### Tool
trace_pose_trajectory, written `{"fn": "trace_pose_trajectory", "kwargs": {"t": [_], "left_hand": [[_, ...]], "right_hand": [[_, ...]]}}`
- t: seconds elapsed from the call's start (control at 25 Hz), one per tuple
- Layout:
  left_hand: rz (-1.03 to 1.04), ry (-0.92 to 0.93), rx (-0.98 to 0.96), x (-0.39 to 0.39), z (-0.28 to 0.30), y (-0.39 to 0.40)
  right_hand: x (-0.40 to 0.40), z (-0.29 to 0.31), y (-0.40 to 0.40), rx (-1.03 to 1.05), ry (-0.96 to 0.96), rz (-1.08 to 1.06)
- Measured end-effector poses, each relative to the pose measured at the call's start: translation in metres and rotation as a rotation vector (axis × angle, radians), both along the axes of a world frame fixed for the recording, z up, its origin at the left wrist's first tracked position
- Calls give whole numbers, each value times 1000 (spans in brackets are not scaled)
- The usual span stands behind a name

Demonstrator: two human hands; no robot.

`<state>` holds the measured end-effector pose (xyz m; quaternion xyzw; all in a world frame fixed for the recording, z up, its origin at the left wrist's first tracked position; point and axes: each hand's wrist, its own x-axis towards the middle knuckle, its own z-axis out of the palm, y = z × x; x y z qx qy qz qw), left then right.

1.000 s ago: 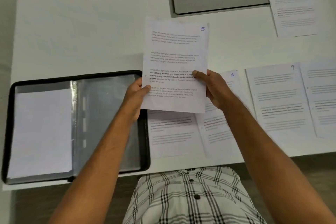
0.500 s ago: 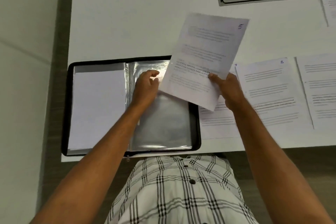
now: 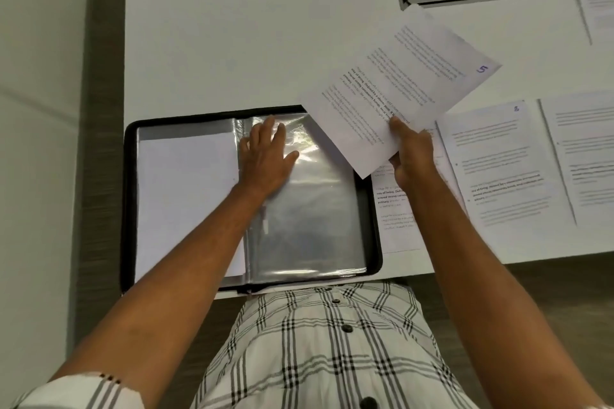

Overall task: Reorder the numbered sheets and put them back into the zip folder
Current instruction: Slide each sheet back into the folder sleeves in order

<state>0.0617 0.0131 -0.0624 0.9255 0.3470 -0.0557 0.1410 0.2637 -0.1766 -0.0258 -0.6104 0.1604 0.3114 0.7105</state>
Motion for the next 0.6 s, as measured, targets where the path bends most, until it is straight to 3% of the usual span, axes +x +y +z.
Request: {"fn": "trace_pose_trajectory", "kwargs": {"t": [0.32,0.6], "left_hand": [[-92,-153,26,-5,5,28],[-238,-69,-137,11,24,57]], "right_hand": [[2,8,42,34,45,0],[11,13,83,111,107,14]]}}
